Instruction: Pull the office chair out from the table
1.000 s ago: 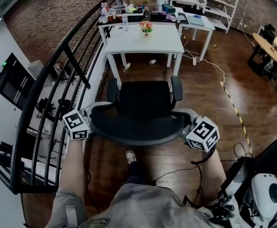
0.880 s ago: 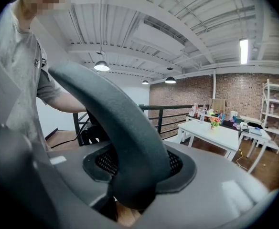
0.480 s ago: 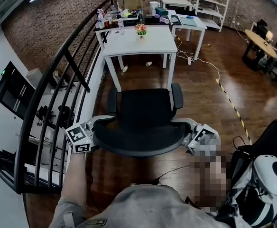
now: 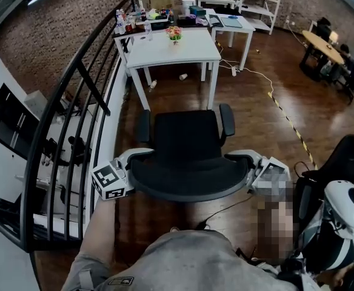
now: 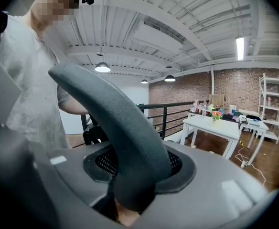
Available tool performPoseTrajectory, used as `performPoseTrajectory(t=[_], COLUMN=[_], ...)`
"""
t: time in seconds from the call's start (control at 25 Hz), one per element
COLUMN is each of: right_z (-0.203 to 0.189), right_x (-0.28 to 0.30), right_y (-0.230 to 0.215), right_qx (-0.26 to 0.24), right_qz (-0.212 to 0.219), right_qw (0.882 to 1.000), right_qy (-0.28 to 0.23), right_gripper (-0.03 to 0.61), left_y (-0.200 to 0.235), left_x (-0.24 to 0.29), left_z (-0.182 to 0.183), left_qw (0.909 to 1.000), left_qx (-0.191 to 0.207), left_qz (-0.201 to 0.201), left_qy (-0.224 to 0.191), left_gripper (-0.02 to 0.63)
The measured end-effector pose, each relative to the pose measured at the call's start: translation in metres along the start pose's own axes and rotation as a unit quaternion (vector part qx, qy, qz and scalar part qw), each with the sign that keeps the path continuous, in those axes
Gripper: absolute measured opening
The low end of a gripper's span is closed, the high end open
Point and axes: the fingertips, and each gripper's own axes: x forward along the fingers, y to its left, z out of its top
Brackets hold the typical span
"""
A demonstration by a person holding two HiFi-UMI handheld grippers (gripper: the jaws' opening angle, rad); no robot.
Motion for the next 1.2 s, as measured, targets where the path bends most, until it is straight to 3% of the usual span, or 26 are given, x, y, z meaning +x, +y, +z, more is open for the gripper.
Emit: performPoseTrajectory(t=[0.24,0.44,0.76,0.88,0.96,1.0,1.04,1.2], right_z=[-0.001,-0.003,-0.023,-0.025,-0.027,-0.029,-0.03,-0.038], right_x=[-0.011,-0.051,-0.064,-0.071,-0.076,-0.077,-0.076,-0.058], right_y=[0.002,-0.008,0.006,0.005,0.008,0.012,0.018,0.055], right_qx=[-0.002,0.034,0.047,0.051,0.057,0.06,0.065,0.071], right_qz=[-0.078,-0.156,-0.173,-0.191,-0.202,-0.204,-0.201,-0.165], right_qw=[0.996,0.984,0.983,0.979,0.977,0.977,0.977,0.984], right_qy=[-0.032,-0.074,-0.05,-0.043,-0.037,-0.033,-0.029,-0.009], right_gripper=[0.29,0.299,0.282,0.231,0.16,0.088,0.007,0.006], left_y=[-0.008,-0.008,-0.012,-0.018,-0.027,-0.033,-0.039,-0.068], left_x=[-0.012,-0.041,-0.072,-0.082,-0.086,-0.087,-0.086,-0.072], left_z=[0.004,0.004,-0.004,-0.011,-0.018,-0.022,-0.025,-0.037], left_qw=[0.9966,0.9874,0.9805,0.9795,0.9815,0.9833,0.9854,0.9936], left_qx=[0.015,-0.001,-0.01,-0.012,-0.015,-0.017,-0.018,-0.015], left_qz=[0.067,0.13,0.173,0.181,0.174,0.165,0.155,0.103], left_qy=[-0.046,-0.091,-0.094,-0.087,-0.079,-0.075,-0.069,-0.043], left_gripper=[0.281,0.281,0.247,0.148,0.059,0.014,0.005,0.005])
